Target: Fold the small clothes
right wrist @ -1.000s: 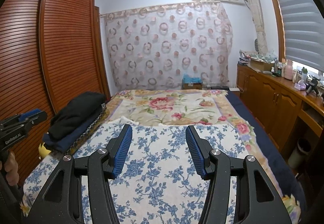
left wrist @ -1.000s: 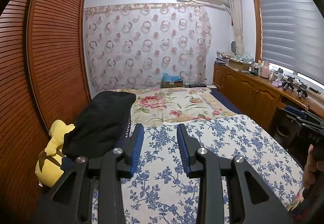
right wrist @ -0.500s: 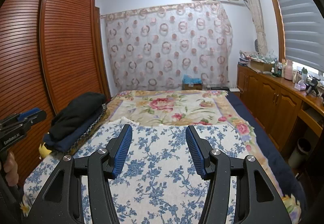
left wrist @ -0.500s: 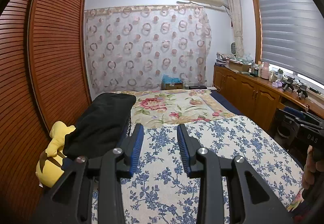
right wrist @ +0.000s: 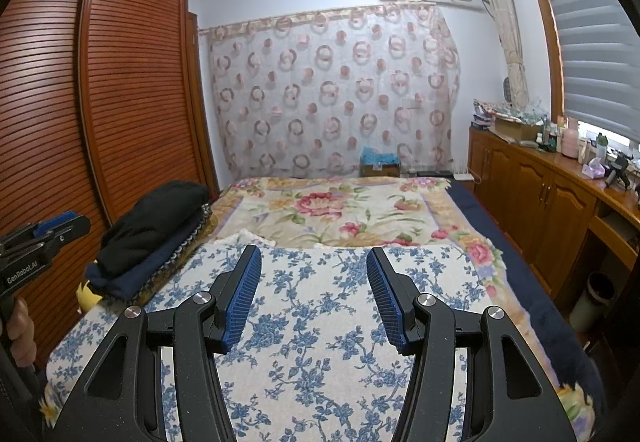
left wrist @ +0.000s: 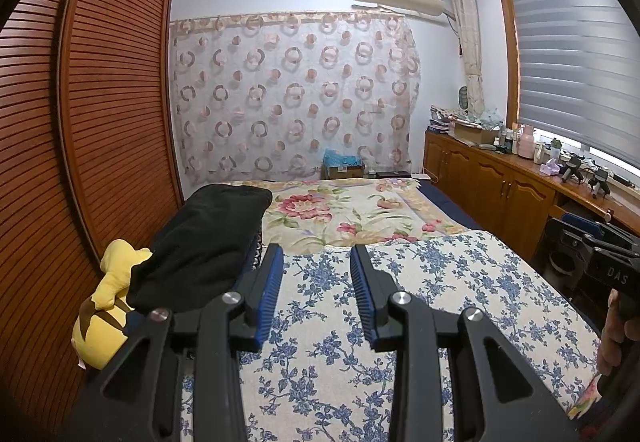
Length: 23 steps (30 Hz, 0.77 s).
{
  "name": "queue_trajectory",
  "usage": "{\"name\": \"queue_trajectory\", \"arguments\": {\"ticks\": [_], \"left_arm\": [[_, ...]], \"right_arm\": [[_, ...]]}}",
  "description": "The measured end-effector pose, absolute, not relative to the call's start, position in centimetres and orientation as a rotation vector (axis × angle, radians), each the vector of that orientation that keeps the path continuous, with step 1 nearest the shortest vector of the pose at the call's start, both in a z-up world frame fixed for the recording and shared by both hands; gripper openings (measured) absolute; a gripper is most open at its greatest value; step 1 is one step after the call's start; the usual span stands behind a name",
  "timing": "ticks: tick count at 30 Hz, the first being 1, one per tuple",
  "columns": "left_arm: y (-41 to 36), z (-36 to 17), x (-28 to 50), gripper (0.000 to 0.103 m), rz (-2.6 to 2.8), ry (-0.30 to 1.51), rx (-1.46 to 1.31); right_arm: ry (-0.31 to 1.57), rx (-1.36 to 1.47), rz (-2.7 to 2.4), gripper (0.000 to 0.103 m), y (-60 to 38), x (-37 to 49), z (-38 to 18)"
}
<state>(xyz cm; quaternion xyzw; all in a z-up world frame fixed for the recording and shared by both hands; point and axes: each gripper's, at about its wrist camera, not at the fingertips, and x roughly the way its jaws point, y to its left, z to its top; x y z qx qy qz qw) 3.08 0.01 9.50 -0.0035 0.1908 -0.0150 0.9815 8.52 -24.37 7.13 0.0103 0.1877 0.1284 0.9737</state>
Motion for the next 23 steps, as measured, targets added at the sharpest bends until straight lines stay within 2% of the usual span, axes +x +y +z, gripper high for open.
{"name": "queue_trajectory", "arguments": {"ticks": [23], "left_arm": [[0.04, 9.87, 3.0, 0.034, -0.028, 0.378, -0.008]], "right_arm": [[0.376, 0.019, 0.26, 0.056, -24.41, 8.32, 7.18]]}}
